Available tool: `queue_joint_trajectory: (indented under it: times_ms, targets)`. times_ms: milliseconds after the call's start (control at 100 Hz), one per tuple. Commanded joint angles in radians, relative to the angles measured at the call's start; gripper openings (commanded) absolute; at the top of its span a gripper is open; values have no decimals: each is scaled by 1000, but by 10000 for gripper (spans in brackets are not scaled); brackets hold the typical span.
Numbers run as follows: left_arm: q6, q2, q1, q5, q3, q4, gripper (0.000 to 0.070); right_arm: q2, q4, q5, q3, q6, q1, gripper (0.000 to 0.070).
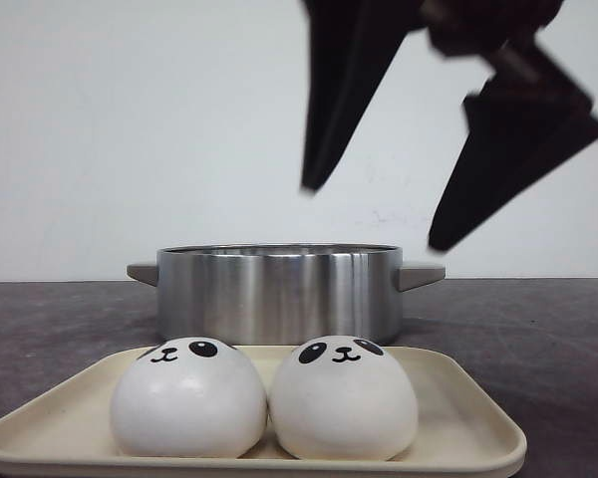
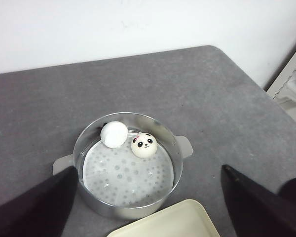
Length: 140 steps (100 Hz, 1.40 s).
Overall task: Steam buns
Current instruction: 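Move the right gripper down to the front bun nearest it, then grasp the front bun with the right gripper and lower it into the pot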
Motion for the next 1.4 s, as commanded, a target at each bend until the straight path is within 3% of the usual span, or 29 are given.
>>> queue_joint_trajectory:
  times_ms: [0,160,410,610,650,690,970,1190,1390]
  targets:
    - [-2,-2,-8,-6,22,-4,540,47,29,4,7,24,16,522]
    - [-2,-31,-8,-26,22,-42,540,143,81,60,7,42,17,521]
    - [-2,-67,-8,-48,22,-92,540,250,102,73,7,45,17,496]
    - [-1,-95,-8,-79,22,-106,540,267,112,84,7,50,17,290]
    - [-1,-98,-8,-80,22,-106,540,267,111,92,7,49,17,181]
    - [-1,-103,-8,-80,22,-106,540,267,111,106,7,49,17,3]
    - [-1,-109,-8,-84,22,-111,540,183,82,135,36,44,33,11]
    - [-1,-114,-8,-88,22,-102,540,-15,-11,159,220,16,76,7]
    - [-1,-114,-8,-89,22,-88,540,-51,-26,341,489,-132,31,6]
